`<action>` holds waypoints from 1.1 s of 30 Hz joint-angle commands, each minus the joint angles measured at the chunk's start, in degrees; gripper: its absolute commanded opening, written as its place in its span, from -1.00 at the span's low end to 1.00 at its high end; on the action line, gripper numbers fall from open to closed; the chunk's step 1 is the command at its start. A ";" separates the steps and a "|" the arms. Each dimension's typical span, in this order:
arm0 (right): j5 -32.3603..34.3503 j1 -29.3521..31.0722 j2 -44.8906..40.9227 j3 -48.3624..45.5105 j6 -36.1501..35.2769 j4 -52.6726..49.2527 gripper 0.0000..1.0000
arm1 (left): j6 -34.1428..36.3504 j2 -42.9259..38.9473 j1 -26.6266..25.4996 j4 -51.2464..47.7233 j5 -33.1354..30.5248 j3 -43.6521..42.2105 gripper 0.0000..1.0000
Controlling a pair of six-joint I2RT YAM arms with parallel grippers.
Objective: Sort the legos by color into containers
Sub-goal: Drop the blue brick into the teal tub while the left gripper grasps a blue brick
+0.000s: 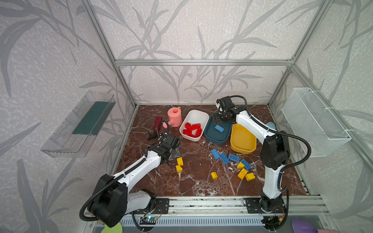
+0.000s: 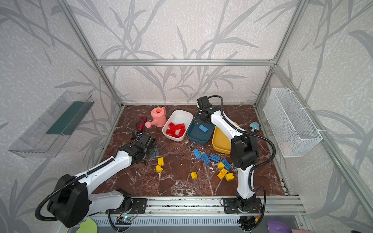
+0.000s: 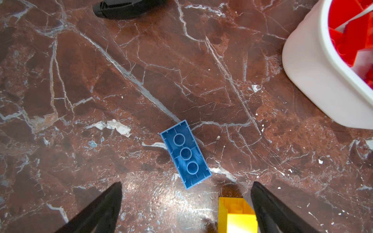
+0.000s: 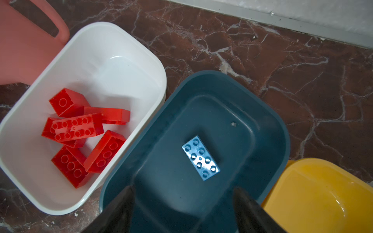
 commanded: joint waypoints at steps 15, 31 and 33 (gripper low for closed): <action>-4.94 0.32 -23.42 -27.45 6.37 15.61 0.65 | -15.37 22.44 1.07 -6.19 1.87 10.97 0.75; -4.33 5.08 -30.06 -31.47 6.74 15.11 0.63 | -12.94 19.17 2.85 -1.78 1.32 7.09 -0.79; -4.63 5.28 -31.23 -32.05 6.92 14.93 0.62 | -11.72 18.29 2.84 -3.14 1.08 8.02 -0.79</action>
